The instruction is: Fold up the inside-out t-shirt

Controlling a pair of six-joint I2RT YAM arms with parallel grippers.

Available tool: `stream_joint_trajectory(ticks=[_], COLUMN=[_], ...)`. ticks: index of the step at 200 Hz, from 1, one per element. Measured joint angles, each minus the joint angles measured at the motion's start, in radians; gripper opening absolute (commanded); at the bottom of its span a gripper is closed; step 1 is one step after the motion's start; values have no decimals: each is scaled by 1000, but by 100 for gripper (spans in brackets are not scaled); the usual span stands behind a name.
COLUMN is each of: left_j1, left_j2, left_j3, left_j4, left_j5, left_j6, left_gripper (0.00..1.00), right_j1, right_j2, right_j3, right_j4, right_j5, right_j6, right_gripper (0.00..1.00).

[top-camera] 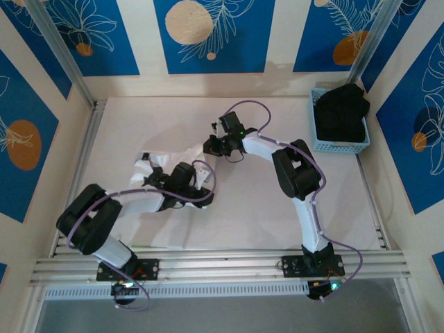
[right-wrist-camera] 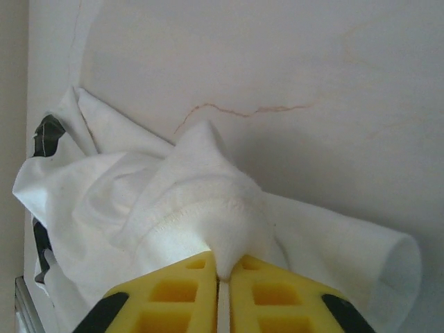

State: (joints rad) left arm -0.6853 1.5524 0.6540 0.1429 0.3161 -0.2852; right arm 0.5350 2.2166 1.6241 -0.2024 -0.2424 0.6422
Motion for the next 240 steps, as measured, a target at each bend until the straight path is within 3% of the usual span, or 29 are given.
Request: stream_joint_trajectory(ticks=[36,67,87,110,140,180,202,240], left_j1=[-10,16,113,306,504,696,729,717], left_j2=[-31,-255,-431,-525,-483,-316,-240,-210], left_j3=[8,-4,-23,-28,-56,-117,-127,-191], left_j4=[13,-6,-36,-113,-183,-161,-138,-63], left_j5=[29,33,6,-94,-188,-202,-185,-85], left_j6=[-27,-39,-65,-134,-207,-272,-287,-297], left_gripper=[48,56,62,63,64,64,65,65], right_j1=[-14,-24,-25,-1,137,300,307,237], right_j2=[-8,-134,-302,-480,-523,-391,-317,-286], right_j3=[11,-104,-253,-415,-520,-538,-520,-495], right_j4=[-53,-86,-75,-27,56,140,135,85], right_j5=[19,69,84,76,47,-8,3,34], right_j6=[-52,-113,-135,-142,-111,-28,1,32], right_gripper=[28,34,41,44,45,43,42,39])
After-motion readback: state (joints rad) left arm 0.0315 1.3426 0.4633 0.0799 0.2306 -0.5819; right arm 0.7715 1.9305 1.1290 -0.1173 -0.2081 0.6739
